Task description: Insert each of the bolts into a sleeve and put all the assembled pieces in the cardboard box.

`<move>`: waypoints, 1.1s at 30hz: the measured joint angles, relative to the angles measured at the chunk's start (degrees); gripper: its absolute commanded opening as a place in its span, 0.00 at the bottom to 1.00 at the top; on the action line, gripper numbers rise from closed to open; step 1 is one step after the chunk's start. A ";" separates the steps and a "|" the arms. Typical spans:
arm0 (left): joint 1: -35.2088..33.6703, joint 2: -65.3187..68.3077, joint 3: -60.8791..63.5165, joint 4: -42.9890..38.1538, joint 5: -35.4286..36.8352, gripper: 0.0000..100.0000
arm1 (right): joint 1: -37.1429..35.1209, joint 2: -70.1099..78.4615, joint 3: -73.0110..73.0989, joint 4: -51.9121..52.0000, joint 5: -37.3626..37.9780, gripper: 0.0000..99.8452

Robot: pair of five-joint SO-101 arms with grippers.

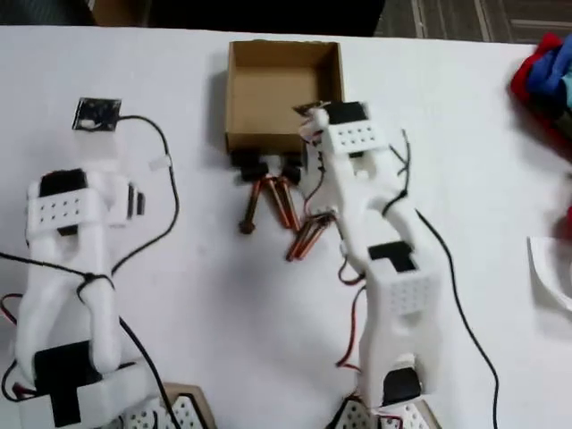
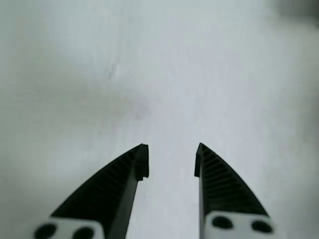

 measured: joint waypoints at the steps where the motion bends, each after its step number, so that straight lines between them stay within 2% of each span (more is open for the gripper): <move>1: 1.05 0.00 1.41 -2.02 0.79 0.17 | -0.26 1.93 -1.76 -0.26 -1.49 0.11; 5: 5.80 0.00 6.33 -9.23 2.55 0.17 | -0.62 8.44 -9.32 -0.09 -5.71 0.11; 10: 10.20 0.18 7.74 -12.22 2.90 0.17 | -0.97 10.90 -15.65 -0.09 -6.59 0.11; 18: 10.37 0.18 7.74 -12.40 4.66 0.17 | -0.88 11.34 -22.77 -0.18 -1.32 0.11; 25: 9.05 0.18 7.74 -12.40 6.77 0.17 | -0.79 11.52 -23.47 -1.76 -1.14 0.11; 30: 8.79 0.18 7.74 -12.40 6.95 0.17 | 0.97 11.52 -23.47 -4.40 -10.73 0.11; 33: 8.79 0.18 7.74 -12.40 6.95 0.17 | 2.11 13.27 -23.47 -4.48 -13.63 0.11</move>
